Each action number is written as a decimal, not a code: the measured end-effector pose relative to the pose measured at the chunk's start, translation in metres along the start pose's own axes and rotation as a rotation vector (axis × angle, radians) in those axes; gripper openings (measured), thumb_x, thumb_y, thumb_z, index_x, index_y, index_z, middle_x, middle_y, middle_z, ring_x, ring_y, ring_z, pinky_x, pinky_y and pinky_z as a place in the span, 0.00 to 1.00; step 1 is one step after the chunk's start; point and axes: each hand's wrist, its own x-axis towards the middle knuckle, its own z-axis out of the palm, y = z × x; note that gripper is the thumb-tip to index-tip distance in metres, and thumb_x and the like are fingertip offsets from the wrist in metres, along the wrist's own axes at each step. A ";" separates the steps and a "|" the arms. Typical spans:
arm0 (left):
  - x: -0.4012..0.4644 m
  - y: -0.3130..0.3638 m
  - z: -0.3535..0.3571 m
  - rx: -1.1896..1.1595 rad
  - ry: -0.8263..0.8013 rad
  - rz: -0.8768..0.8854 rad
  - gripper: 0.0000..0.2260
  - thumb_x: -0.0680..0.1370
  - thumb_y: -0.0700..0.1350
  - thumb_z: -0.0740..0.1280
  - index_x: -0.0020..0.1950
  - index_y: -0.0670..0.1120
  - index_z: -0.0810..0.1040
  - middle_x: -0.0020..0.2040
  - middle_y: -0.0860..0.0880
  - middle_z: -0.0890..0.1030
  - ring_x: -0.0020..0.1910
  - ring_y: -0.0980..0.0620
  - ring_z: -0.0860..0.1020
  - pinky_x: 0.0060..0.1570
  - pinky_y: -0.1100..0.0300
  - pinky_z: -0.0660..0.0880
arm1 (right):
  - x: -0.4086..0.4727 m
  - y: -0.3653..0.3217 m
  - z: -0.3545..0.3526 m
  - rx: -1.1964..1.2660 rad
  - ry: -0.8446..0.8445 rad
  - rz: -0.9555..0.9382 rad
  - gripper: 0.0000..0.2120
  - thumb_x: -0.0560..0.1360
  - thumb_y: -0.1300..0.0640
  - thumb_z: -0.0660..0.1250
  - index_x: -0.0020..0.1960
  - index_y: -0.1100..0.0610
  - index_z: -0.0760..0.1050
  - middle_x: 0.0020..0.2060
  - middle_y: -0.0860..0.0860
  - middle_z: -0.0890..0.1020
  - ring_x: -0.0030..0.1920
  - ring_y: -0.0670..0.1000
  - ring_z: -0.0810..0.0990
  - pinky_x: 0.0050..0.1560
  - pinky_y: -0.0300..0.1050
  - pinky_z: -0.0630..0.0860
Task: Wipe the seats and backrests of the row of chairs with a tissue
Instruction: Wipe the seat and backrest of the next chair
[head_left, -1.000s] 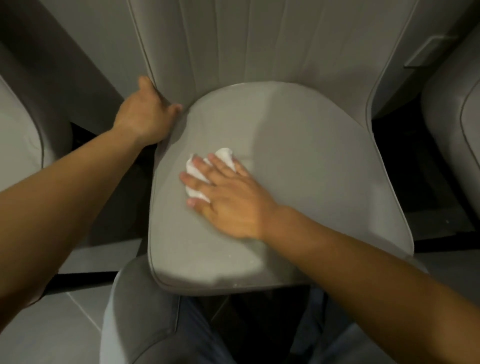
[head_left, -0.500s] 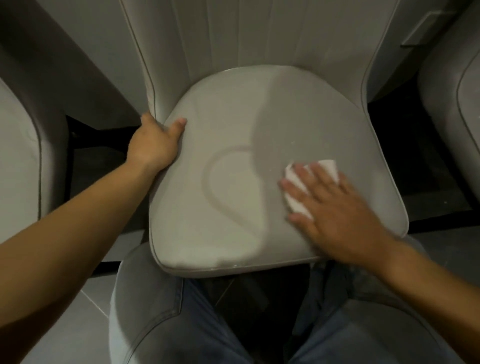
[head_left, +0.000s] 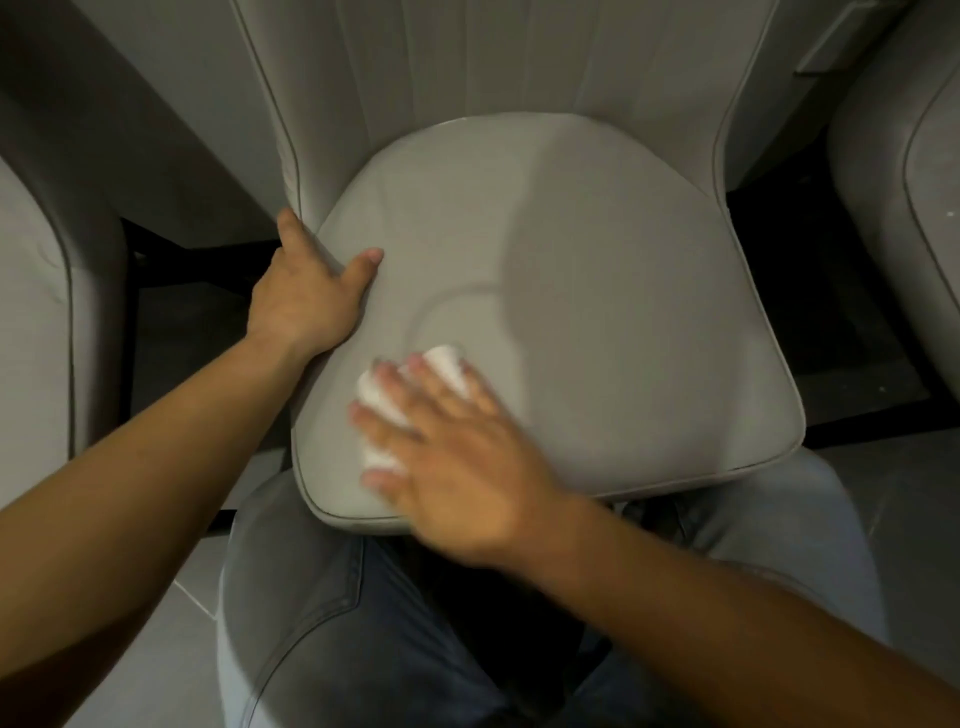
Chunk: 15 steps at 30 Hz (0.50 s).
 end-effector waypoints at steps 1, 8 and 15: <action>0.000 0.000 -0.001 -0.003 -0.004 0.003 0.43 0.73 0.70 0.61 0.78 0.47 0.49 0.71 0.41 0.69 0.66 0.36 0.70 0.63 0.43 0.69 | -0.002 -0.018 0.007 -0.009 -0.025 -0.041 0.26 0.83 0.40 0.53 0.76 0.51 0.69 0.78 0.56 0.64 0.78 0.60 0.59 0.76 0.62 0.53; -0.010 0.004 -0.005 -0.035 -0.042 -0.009 0.41 0.76 0.68 0.60 0.79 0.50 0.45 0.73 0.42 0.67 0.68 0.38 0.69 0.64 0.47 0.66 | -0.020 -0.023 0.022 -0.114 0.036 -0.131 0.24 0.84 0.42 0.56 0.77 0.47 0.66 0.78 0.56 0.63 0.79 0.60 0.57 0.75 0.66 0.55; -0.008 0.001 -0.005 -0.068 -0.072 -0.027 0.43 0.75 0.70 0.60 0.79 0.53 0.41 0.75 0.44 0.65 0.70 0.40 0.68 0.67 0.47 0.65 | -0.073 0.041 -0.018 -0.277 -0.071 0.079 0.28 0.83 0.39 0.54 0.79 0.49 0.62 0.79 0.57 0.61 0.79 0.61 0.58 0.74 0.64 0.60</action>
